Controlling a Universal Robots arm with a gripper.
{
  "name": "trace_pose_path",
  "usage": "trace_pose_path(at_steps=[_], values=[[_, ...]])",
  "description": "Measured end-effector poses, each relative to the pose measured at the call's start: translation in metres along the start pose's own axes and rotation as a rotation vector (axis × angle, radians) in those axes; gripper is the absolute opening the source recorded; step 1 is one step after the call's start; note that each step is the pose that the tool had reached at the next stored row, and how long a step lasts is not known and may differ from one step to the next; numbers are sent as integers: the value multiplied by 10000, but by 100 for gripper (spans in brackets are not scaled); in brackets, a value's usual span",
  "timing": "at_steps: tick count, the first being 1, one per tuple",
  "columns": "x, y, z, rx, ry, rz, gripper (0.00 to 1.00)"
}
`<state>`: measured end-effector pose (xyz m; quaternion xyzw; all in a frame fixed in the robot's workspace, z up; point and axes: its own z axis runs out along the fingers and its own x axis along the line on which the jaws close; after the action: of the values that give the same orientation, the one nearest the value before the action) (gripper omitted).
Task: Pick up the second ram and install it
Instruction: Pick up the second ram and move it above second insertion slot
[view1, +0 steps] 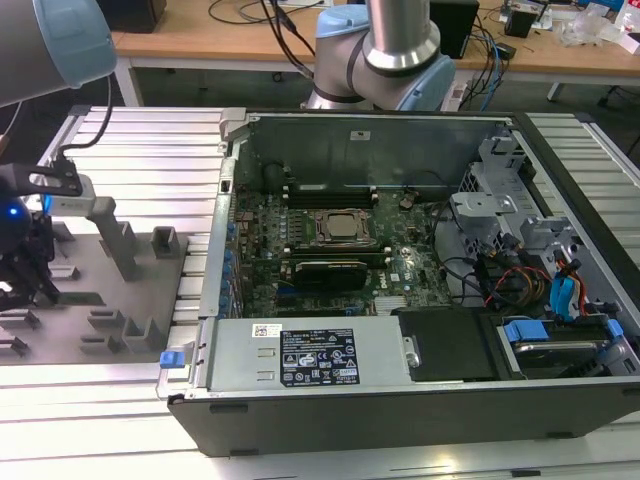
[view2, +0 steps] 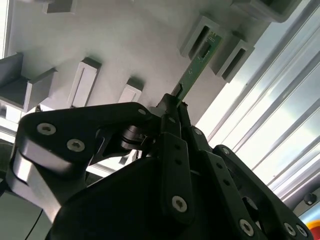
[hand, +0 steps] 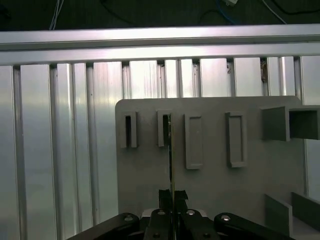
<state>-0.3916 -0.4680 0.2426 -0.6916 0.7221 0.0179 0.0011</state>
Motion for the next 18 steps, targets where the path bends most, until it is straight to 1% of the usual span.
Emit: trace_pose_path(at_steps=[18], values=[[-6, 5, -217, -2, -42, -1, 14]])
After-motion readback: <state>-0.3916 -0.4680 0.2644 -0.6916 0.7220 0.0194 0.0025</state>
